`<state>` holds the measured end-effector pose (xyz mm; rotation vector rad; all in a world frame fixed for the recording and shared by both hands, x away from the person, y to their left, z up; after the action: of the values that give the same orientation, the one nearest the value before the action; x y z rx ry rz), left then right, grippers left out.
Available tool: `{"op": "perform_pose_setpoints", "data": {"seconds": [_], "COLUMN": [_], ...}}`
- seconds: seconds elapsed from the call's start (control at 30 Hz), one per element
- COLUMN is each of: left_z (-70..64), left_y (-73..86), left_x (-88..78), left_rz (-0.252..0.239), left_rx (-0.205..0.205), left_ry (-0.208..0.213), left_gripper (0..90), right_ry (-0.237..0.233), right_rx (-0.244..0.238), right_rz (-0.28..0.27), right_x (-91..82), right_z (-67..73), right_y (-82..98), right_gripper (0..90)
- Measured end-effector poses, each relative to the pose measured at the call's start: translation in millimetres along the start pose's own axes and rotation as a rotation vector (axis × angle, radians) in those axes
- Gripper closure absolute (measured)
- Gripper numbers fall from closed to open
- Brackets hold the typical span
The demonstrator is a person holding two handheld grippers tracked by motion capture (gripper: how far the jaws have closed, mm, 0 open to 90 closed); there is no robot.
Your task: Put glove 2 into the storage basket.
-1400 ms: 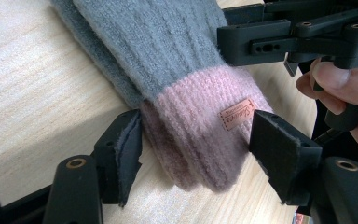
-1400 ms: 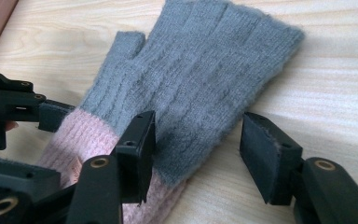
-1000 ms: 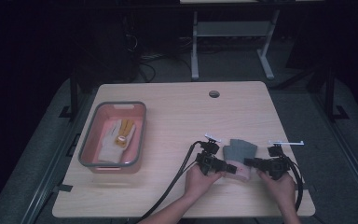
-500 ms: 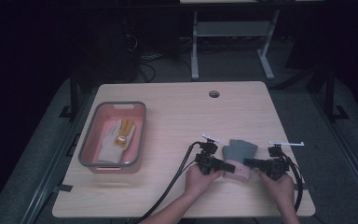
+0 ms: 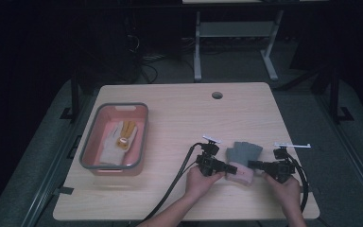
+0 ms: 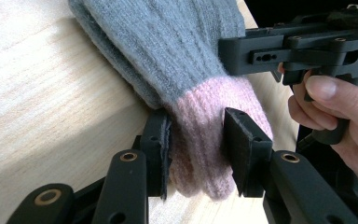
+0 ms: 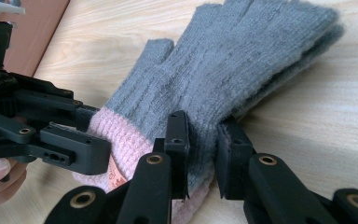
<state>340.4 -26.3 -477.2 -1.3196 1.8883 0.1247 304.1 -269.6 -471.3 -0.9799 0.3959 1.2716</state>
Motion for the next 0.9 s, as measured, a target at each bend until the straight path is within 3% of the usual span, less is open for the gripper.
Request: {"op": "perform_pose_setpoints", "data": {"seconds": [0.3, 0.9], "left_z": [-0.3, 1.0], "left_y": [2.2, 4.4], "left_x": [-7.8, -45.1], "left_rz": [-0.014, -0.066], "left_rx": [0.007, 0.021], "left_ry": [0.0, -0.016], "left_gripper": [63.6, 63.8], "right_ry": [-0.005, -0.03], "right_rx": [-0.02, -0.05], "right_rz": [0.008, 0.018], "right_x": [-1.9, 3.6], "right_z": [8.3, 34.7], "right_y": [-2.9, -20.1], "right_gripper": [76.8, 76.8]}}
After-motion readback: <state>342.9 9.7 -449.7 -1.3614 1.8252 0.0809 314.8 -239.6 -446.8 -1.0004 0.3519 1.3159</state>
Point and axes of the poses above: each handheld gripper's, and its own axes: x roughly forward along the jaws, y roughly out of its underside, z roughly to its left, the point moved 1 cm from there along x, roughly forward along the jaws, and after that the axes turned 10 degrees about z, right-handed, at the moved point
